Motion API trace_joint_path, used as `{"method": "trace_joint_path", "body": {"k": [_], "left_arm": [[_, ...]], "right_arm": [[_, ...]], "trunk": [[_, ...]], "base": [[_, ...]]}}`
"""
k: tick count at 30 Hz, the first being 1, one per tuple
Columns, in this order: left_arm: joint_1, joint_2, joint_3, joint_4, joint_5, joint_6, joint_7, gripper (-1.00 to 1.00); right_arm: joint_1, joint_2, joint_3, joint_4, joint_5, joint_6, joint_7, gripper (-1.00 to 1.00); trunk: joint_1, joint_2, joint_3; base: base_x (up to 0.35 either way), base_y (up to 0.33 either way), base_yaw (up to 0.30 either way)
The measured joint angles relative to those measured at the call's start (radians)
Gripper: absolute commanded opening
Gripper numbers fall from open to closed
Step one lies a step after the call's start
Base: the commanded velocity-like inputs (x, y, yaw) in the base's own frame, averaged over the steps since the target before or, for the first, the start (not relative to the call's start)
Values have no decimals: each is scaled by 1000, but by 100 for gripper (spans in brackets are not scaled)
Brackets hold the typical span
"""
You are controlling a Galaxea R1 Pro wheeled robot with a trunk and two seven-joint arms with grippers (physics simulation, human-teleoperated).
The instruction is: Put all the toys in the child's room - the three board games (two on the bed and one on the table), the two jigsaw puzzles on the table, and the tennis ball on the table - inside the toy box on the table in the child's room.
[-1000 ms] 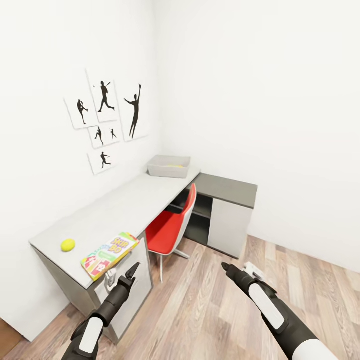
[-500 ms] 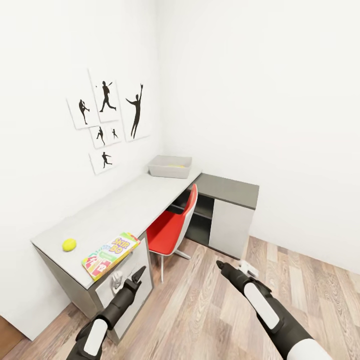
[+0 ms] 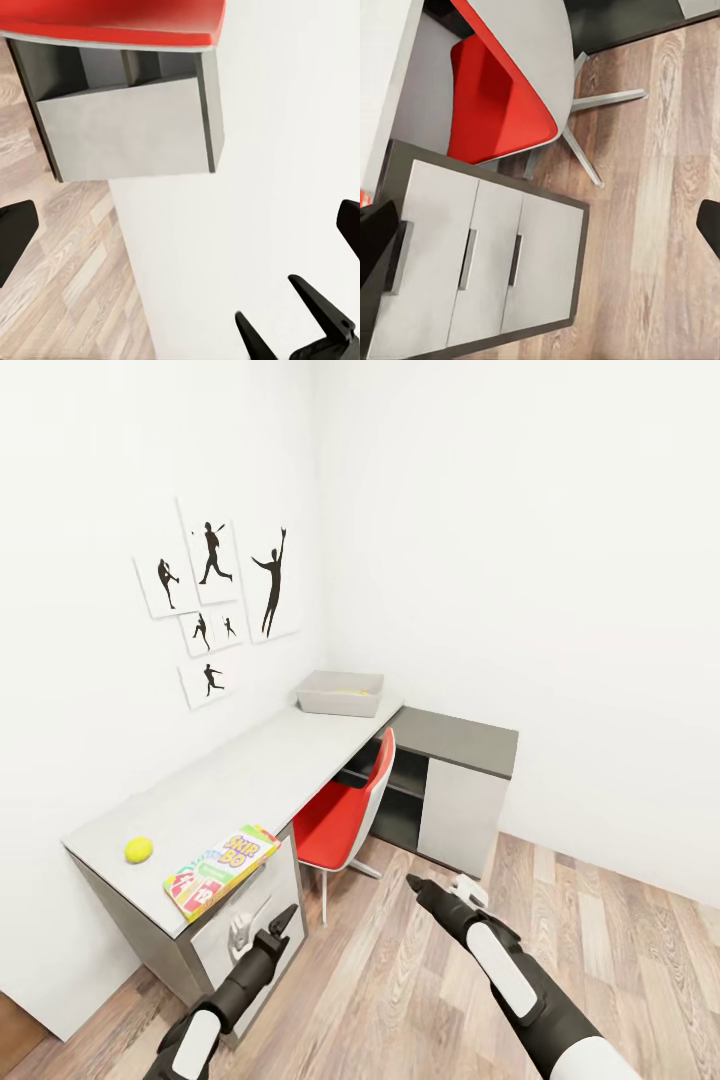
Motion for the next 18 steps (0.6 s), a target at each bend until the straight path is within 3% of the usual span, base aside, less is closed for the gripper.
{"method": "trace_joint_path", "body": {"k": [11,18], "left_arm": [[-2,-1,1,39,0,-7,3,100],[-13,-1,2,35,4,-9,-5,100]], "right_arm": [[0,-4,-3,0,0,12,0,100],[0,-12,-6,-6,4,57,1,100]], "trunk": [[0,0,7],[0,0,9]], "base": [[0,0,125],[0,0,30]]}}
